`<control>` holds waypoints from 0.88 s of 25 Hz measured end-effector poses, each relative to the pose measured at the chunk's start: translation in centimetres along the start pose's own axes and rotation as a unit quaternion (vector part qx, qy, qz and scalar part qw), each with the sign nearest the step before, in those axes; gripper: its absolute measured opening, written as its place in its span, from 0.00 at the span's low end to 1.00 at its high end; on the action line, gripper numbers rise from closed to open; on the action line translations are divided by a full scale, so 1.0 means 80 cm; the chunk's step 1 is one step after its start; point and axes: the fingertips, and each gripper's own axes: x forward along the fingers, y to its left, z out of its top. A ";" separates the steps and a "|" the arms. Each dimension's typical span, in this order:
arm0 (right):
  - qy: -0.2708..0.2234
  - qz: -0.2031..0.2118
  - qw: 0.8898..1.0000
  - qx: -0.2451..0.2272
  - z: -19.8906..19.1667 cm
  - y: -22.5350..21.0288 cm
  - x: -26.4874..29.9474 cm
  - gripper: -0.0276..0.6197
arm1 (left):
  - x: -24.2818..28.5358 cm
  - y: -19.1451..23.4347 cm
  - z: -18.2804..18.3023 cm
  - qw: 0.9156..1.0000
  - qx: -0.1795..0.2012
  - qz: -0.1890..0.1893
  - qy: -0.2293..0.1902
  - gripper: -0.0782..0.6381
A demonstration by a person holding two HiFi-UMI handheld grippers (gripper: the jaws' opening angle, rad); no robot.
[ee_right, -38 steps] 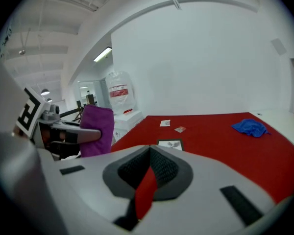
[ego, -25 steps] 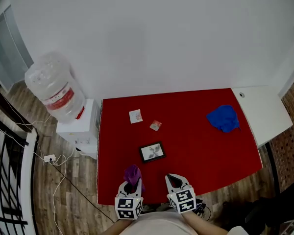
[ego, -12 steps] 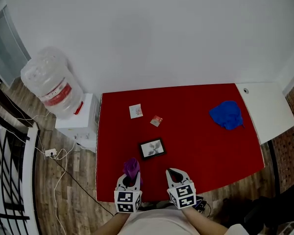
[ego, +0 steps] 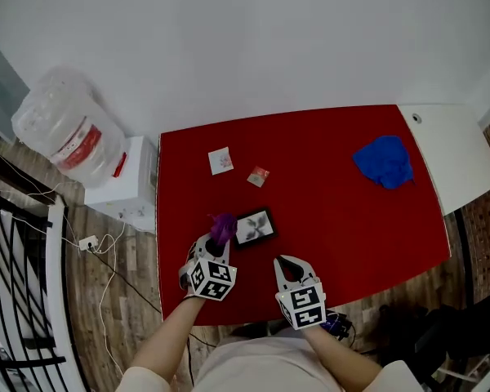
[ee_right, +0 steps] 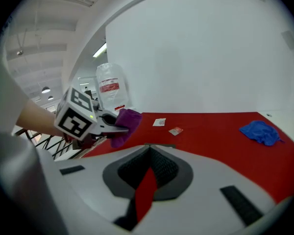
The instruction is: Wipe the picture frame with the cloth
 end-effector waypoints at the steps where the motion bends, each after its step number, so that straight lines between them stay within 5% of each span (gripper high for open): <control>1: 0.000 0.001 1.000 0.003 0.000 0.000 0.002 0.05 | 0.015 0.003 -0.001 1.000 0.028 -0.003 0.014 0.19; 5: 0.000 0.003 1.000 0.008 -0.002 0.004 0.004 0.05 | 0.072 0.001 -0.009 0.990 0.118 -0.037 0.071 0.19; 14: 0.011 -0.009 1.000 0.022 -0.020 -0.016 0.000 0.05 | 0.149 -0.001 -0.048 0.960 0.225 -0.069 0.154 0.19; 22: 0.018 -0.006 0.999 0.029 -0.028 -0.022 0.002 0.05 | 0.154 -0.010 -0.071 0.951 0.234 -0.082 0.184 0.19</control>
